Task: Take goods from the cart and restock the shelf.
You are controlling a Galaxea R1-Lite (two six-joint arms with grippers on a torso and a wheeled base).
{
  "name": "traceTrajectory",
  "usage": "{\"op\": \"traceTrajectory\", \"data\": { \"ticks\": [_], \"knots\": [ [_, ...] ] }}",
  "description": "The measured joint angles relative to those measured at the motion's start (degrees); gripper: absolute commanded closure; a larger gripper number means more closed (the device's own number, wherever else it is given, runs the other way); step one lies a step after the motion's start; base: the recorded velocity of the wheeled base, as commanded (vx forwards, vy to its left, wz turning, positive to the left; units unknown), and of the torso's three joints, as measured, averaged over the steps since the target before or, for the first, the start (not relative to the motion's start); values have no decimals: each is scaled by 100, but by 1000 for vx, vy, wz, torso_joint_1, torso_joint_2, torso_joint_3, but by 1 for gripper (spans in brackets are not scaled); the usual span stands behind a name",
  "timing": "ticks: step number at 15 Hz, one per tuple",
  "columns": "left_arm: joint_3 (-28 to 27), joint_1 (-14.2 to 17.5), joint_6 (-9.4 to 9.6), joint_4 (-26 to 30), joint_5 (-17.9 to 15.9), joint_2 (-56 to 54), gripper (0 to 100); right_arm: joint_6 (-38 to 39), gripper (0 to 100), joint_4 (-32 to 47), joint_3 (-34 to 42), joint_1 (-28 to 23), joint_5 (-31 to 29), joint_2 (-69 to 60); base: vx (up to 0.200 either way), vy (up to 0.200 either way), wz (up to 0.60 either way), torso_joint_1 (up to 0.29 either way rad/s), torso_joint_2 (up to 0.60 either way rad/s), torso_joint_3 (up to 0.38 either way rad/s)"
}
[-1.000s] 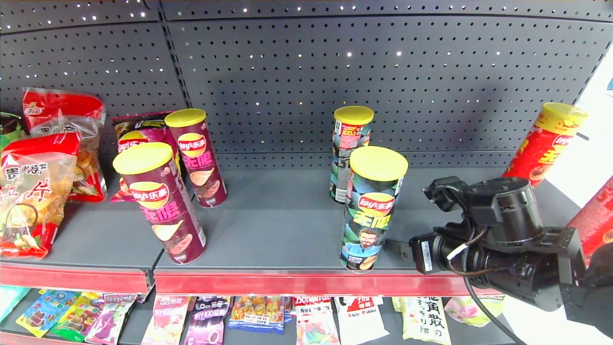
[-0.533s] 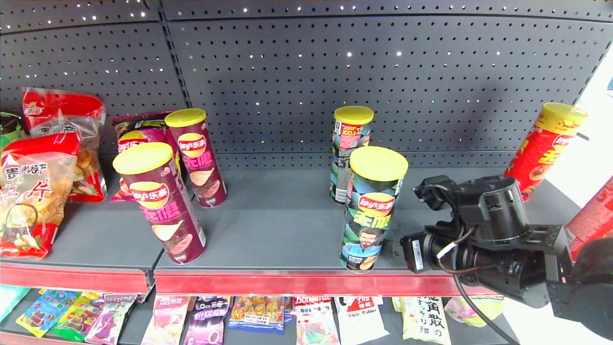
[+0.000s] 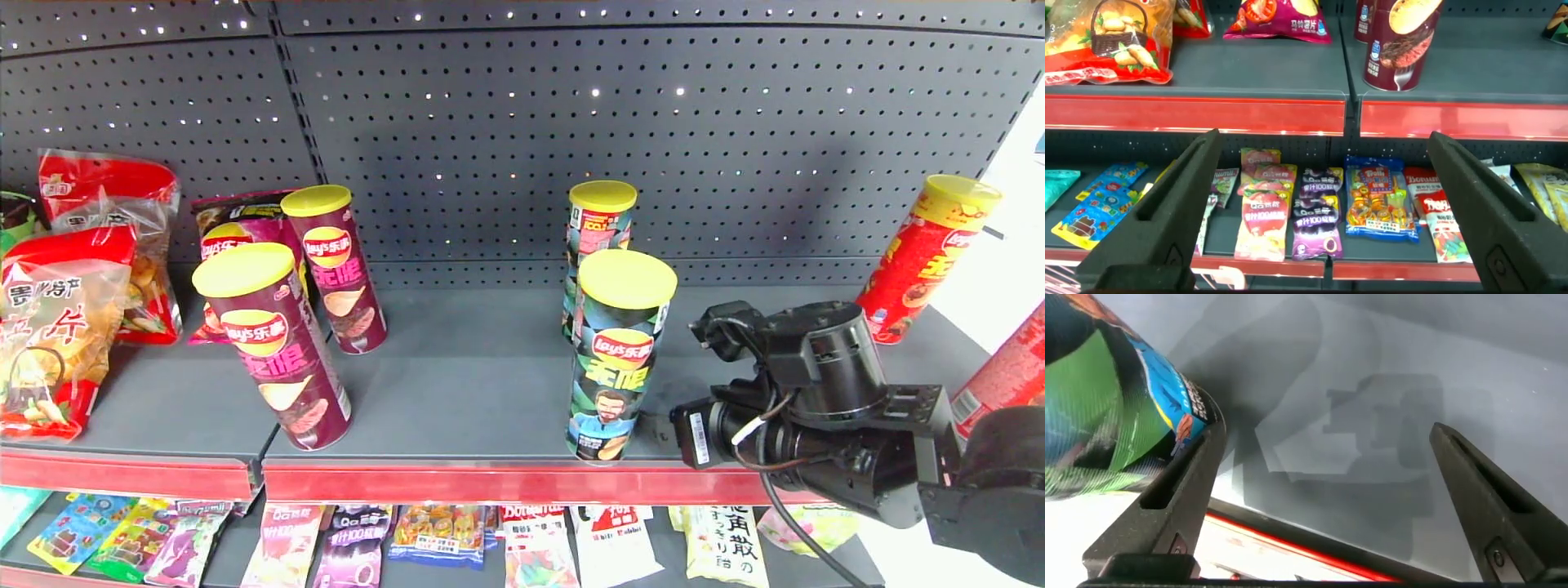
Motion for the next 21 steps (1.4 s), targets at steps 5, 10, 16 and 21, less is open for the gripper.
{"op": "traceTrajectory", "data": {
  "ticks": [5,10,16,21],
  "knots": [
    [0,2,0,-1,0,0,0,-2,0,0,-94,55,0,35,0,0,0,0,0,0],
    [0,2,2,0,-2,0,0,12,0,-22,-38,52,-27,13,0,0,0,0,0,0],
    [0,2,0,0,0,0,0,-18,0,-488,725,15,-96,-699,0,0,0,0,0,0],
    [0,0,0,0,0,0,0,-798,0,-438,1671,-495,618,-2205,0,0,0,0,0,0]
  ]
}}
